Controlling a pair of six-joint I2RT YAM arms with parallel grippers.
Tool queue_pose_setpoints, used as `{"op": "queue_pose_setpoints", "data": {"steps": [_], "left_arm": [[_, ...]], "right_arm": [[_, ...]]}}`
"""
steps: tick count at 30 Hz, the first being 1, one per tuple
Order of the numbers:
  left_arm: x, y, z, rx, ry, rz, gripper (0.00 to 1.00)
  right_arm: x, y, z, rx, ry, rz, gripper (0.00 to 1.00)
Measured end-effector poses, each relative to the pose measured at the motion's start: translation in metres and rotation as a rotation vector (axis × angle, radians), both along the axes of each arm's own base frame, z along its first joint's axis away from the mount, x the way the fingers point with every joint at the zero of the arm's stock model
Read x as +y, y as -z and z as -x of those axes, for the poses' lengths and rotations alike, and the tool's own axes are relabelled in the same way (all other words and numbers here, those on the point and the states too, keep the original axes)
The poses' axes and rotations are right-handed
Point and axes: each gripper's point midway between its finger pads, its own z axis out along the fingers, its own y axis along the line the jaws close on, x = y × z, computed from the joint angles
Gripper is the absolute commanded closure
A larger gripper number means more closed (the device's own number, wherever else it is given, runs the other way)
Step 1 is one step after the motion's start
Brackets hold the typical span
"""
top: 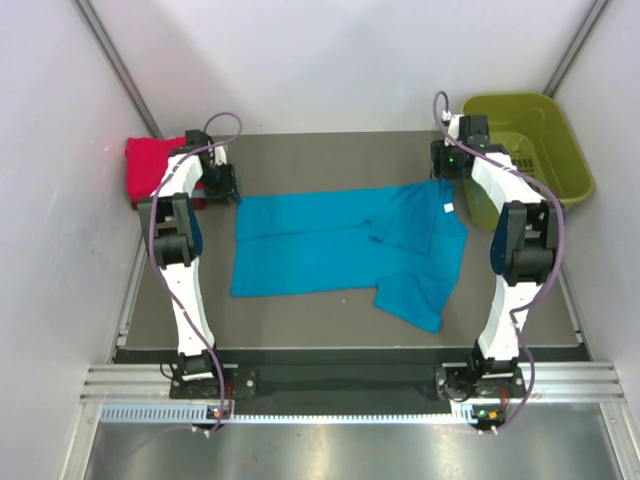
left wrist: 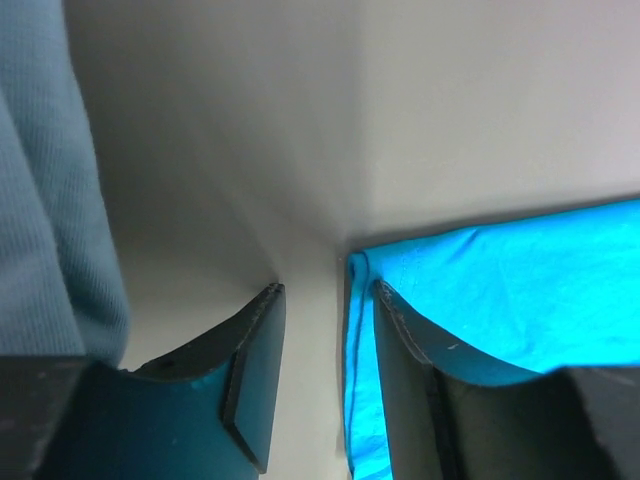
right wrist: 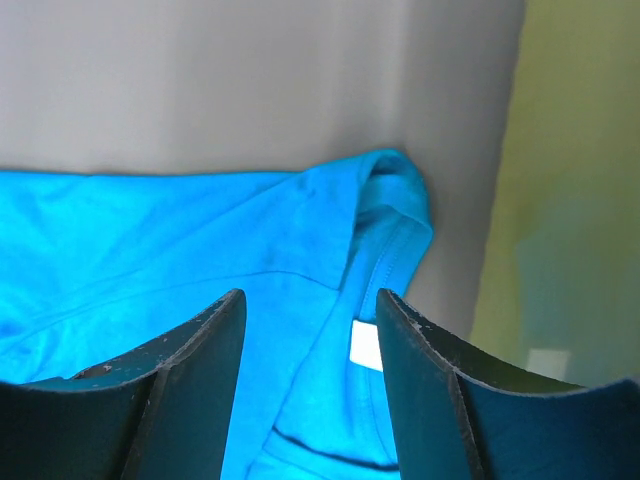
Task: Fold and stack the t-shirts
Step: Fold the tshirt
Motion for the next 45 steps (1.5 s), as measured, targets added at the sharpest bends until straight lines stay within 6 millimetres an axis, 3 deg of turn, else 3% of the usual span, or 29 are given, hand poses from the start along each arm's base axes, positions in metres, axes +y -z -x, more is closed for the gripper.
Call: {"op": "queue_pose_setpoints", "data": {"steps": [5, 6, 9, 12, 14, 18, 19, 22, 25, 30, 39, 45], "left_arm": [[-0.006, 0.0, -0.001, 0.0, 0.007, 0.034, 0.71], [-0.007, 0.001, -0.001, 0.001, 0.01, 0.04, 0.81], [-0.013, 0.003, 0.0, 0.007, 0.017, 0.065, 1.0], [-0.017, 0.004, 0.0, 0.006, 0.029, 0.078, 1.0], [-0.019, 0.004, -0.001, 0.006, 0.032, 0.081, 1.0], [-0.019, 0.003, -0.002, 0.004, 0.033, 0.08, 1.0], [-0.019, 0.004, -0.003, 0.004, 0.033, 0.081, 1.0], [-0.019, 0.003, -0.007, -0.003, 0.03, 0.077, 1.0], [-0.016, 0.003, -0.012, -0.013, 0.025, 0.061, 1.0], [-0.011, 0.003, -0.024, -0.04, 0.016, 0.037, 1.0], [-0.009, 0.003, -0.032, -0.057, 0.013, 0.028, 1.0], [-0.005, 0.002, -0.043, -0.087, 0.009, 0.01, 1.0]], "right_arm": [[0.004, 0.032, 0.0, 0.06, -0.009, 0.002, 0.44], [0.005, 0.041, 0.001, 0.078, -0.011, 0.003, 0.44], [0.008, 0.059, 0.002, 0.115, -0.02, 0.007, 0.45], [0.012, 0.073, 0.003, 0.144, -0.028, 0.009, 0.49], [0.014, 0.076, -0.002, 0.142, -0.035, 0.012, 0.6], [0.016, 0.075, -0.014, 0.123, -0.038, 0.016, 0.71], [0.017, 0.074, -0.015, 0.119, -0.039, 0.017, 0.81], [0.018, 0.071, -0.025, 0.099, -0.042, 0.018, 0.94], [0.02, 0.072, -0.031, 0.093, -0.04, 0.02, 1.0], [0.023, 0.082, -0.033, 0.105, -0.042, 0.032, 1.0], [0.024, 0.081, -0.036, 0.098, -0.045, 0.052, 1.0], [0.023, 0.075, -0.05, 0.063, -0.04, 0.062, 1.0]]}}
